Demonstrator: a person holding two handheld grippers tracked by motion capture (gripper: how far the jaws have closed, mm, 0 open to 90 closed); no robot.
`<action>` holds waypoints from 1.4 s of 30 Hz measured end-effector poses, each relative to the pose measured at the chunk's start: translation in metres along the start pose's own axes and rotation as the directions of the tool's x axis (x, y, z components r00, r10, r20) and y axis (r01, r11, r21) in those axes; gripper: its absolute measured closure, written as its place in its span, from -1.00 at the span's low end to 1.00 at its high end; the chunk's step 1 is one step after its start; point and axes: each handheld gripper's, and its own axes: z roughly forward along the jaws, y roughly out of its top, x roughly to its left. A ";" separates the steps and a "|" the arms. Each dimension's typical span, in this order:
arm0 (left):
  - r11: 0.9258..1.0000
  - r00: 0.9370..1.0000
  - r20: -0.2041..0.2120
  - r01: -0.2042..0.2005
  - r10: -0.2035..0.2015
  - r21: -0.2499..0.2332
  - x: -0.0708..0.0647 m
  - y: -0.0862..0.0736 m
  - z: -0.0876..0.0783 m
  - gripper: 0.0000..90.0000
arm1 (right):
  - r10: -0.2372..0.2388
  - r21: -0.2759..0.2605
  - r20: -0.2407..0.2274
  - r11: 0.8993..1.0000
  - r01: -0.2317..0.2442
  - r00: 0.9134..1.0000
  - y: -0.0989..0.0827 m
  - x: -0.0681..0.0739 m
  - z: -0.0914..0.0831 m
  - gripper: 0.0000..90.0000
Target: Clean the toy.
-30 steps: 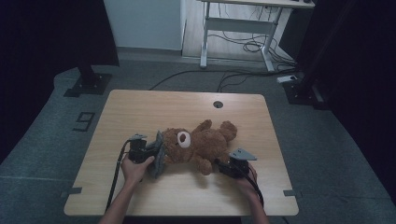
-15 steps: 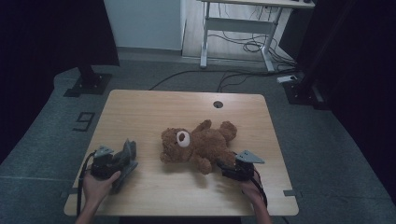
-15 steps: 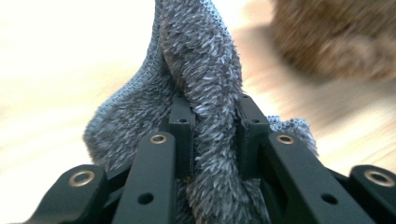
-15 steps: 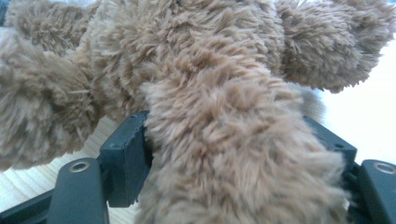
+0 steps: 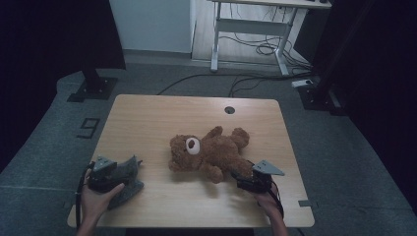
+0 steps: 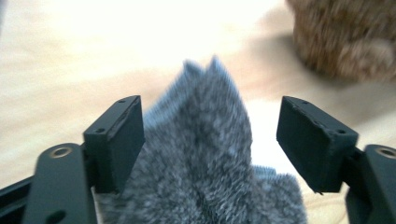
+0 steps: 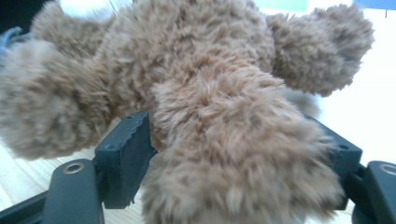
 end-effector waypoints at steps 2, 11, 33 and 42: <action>0.999 1.000 -0.016 -0.013 0.012 -0.043 -0.001 0.006 -0.012 -0.55 | -0.003 -0.012 -0.005 1.000 0.003 1.000 0.001 0.001 -0.005 -0.47; 0.992 0.993 0.087 -0.077 0.086 -0.100 -0.033 0.009 -0.031 -0.56 | -0.009 -0.043 -0.017 0.999 0.008 1.000 0.001 0.006 -0.023 -0.46; 0.990 0.961 0.241 -0.113 0.132 -0.090 -0.082 -0.022 -0.010 -0.47 | -0.008 -0.074 0.005 0.997 0.008 1.000 -0.026 0.023 -0.071 -0.46; 0.991 0.949 0.286 -0.120 0.131 -0.055 -0.088 -0.032 -0.001 -0.47 | 0.013 0.006 0.020 1.000 -0.013 1.000 -0.045 0.011 -0.071 -0.44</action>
